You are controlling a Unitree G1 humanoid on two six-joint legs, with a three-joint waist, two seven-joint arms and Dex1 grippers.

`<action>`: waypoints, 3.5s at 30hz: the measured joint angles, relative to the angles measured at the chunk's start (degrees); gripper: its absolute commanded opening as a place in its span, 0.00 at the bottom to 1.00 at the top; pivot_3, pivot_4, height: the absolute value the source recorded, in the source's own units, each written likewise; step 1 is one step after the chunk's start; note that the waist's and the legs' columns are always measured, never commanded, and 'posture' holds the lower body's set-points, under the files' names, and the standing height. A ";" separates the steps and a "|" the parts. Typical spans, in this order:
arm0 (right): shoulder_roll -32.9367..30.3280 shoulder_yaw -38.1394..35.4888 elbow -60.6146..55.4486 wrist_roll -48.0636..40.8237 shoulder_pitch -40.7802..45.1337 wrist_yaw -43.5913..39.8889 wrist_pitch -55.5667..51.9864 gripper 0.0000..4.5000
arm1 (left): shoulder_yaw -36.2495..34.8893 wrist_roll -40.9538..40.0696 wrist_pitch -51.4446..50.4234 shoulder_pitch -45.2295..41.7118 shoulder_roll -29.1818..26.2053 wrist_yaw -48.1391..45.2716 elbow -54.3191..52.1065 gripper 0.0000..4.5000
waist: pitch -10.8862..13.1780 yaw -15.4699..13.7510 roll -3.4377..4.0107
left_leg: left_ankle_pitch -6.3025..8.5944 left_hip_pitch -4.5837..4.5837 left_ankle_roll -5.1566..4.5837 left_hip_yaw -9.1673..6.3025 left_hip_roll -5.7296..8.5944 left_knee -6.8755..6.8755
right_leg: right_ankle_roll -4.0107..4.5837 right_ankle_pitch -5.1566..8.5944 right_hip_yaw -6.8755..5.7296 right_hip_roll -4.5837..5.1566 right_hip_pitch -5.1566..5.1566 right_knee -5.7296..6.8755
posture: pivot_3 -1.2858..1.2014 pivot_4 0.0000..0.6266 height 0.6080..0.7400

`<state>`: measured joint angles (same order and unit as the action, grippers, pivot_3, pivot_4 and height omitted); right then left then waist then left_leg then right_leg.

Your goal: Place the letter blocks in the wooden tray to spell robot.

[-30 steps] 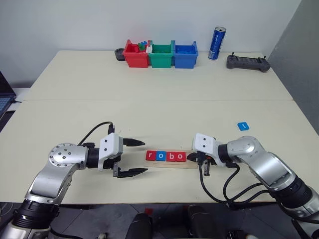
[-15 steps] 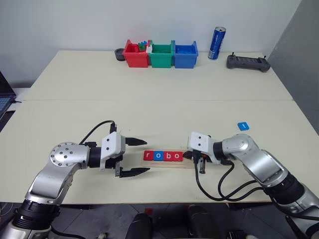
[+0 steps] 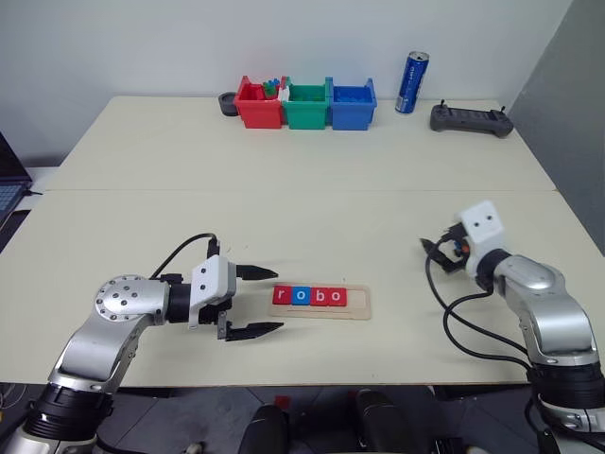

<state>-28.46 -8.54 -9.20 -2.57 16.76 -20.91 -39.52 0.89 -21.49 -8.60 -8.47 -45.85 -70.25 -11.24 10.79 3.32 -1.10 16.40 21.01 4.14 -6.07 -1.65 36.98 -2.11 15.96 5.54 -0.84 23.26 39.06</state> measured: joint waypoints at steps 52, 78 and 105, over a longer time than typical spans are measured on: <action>19.10 6.32 -30.54 -10.57 -10.51 13.66 -20.94 1.00 | 2.22 1.19 4.47 -1.90 1.41 -2.70 5.15 1.00 | -0.07 0.43 0.07 | -0.01 -0.03 0.01 -0.04 -0.04 -0.03 | -0.26 0.18 -0.01 -0.04 -0.02 -0.04 | 0.52 0.24 1.00; -18.00 22.02 1.76 -9.50 2.67 -39.08 11.69 0.62 | 2.00 1.20 2.31 -0.65 0.99 -0.23 2.11 1.00 | -0.03 0.13 0.01 | 0.01 -0.03 -0.03 -0.04 -0.03 0.01 | -0.01 0.02 -0.02 -0.03 -0.05 -0.06 | 0.52 0.24 1.00; -14.22 32.10 -8.82 -7.72 13.06 -40.00 -1.22 0.32 | 1.86 1.42 5.59 0.71 1.17 -0.27 4.76 1.00 | -0.02 -0.01 0.01 | 0.01 -0.02 -0.02 -0.08 -0.03 0.01 | 0.00 0.02 -0.07 -0.02 -0.03 -0.05 | 0.52 0.24 1.00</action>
<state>-42.68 23.55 -18.02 -10.29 29.82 -60.91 -40.75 2.75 -20.07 -3.00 -7.76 -44.68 -70.52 -6.48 10.77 3.31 -1.08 16.41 20.99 4.12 -6.15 -1.68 36.98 -2.11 15.98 5.47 -0.86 23.23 39.01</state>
